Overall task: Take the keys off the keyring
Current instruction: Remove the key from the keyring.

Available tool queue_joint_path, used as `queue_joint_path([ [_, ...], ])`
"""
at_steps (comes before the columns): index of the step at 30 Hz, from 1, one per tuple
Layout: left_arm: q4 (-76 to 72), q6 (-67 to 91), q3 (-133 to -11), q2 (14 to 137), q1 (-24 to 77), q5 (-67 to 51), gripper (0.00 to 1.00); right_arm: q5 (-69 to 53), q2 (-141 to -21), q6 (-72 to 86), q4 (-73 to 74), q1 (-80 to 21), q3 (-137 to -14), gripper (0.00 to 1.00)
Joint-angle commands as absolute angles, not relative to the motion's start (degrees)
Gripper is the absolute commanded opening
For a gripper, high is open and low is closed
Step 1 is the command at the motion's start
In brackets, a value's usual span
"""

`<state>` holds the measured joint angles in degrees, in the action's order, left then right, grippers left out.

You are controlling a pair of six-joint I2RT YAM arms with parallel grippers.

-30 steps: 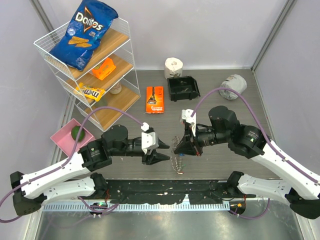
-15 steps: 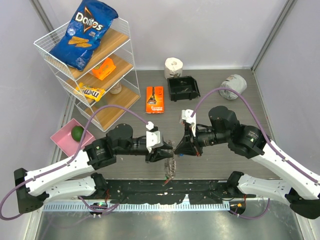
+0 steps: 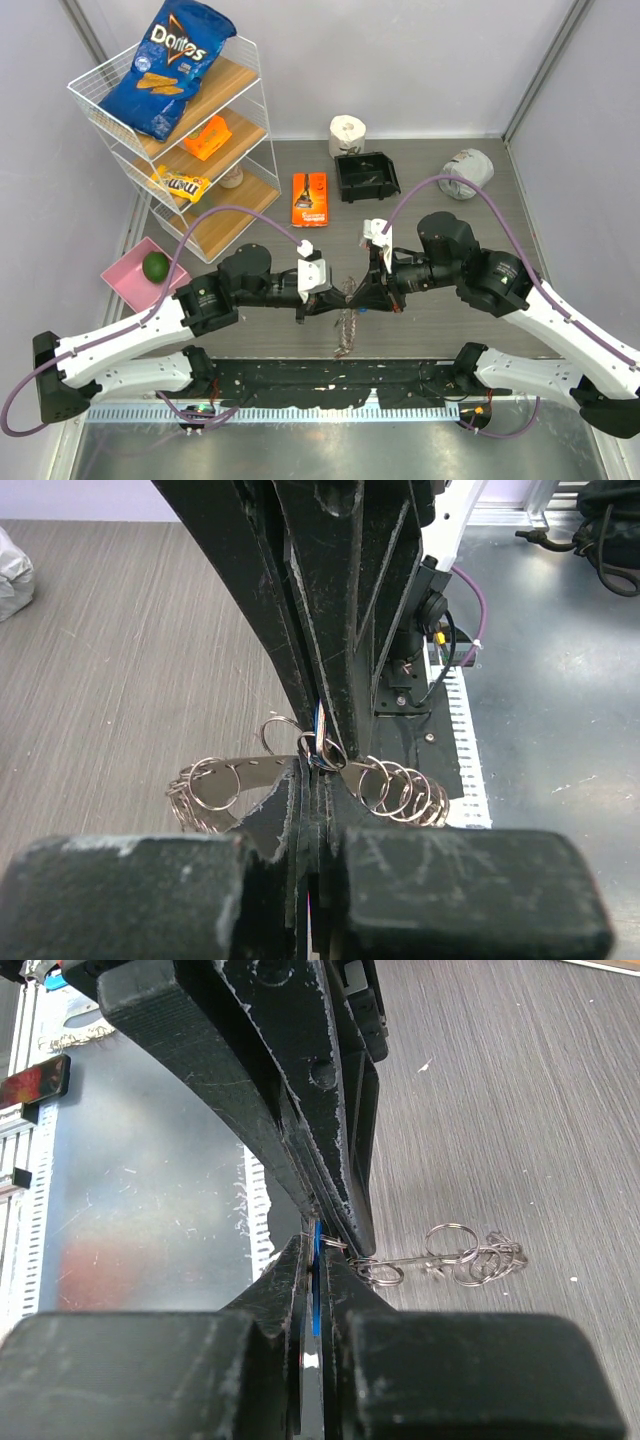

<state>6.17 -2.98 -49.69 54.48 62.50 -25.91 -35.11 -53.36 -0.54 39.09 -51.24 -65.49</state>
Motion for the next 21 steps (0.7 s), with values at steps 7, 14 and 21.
queue_joint_path([
  [7, 3.4, -2.8, -50.5, 52.7, 62.8, -27.6, 0.0, -29.6, -50.5, -0.2, 36.7, -51.2, -67.6, 0.05],
  [14, 4.0, -3.0, -49.0, 50.6, 62.8, -29.2, 0.0, -23.0, -48.5, 1.4, 36.7, -51.1, -67.0, 0.05],
  [21, 5.2, -2.9, -49.7, 51.3, 62.8, -33.2, 0.0, -23.0, -48.8, 3.0, 36.0, -51.1, -66.9, 0.05],
])
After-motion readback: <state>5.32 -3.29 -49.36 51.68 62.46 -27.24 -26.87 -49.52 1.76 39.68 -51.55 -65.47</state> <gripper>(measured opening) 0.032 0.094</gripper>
